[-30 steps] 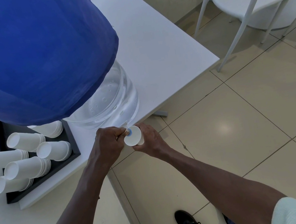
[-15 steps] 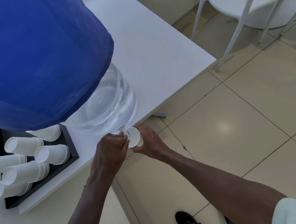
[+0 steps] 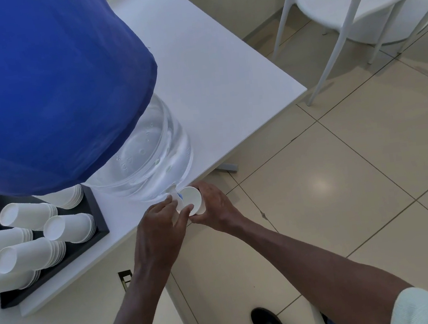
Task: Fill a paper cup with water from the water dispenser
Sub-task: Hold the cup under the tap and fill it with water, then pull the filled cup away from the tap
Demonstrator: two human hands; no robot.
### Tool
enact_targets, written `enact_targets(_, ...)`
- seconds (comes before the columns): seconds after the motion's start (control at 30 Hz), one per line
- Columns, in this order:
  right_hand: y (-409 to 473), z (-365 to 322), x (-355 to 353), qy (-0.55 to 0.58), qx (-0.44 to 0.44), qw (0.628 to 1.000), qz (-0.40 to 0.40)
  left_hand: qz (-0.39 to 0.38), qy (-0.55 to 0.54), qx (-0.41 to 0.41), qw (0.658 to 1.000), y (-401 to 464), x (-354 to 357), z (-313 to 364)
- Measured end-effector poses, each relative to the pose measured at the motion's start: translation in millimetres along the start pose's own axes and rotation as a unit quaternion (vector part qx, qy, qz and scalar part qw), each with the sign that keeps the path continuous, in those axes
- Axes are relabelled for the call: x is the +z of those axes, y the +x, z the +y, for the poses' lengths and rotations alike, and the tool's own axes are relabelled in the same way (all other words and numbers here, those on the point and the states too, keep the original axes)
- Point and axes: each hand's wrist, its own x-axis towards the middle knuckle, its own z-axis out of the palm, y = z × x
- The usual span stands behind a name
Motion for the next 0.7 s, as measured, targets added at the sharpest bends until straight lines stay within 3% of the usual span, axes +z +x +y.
enact_targets(0.2,-6,10,-7,0.002,0.028,0.999,0.017,0.103,-0.092,-0.066,0.988,-15,0,14)
enact_targets(0.7,-11,20,-103,0.027,0.079,0.988,0.128,0.121,-0.115,-0.027,0.986,18,27,52)
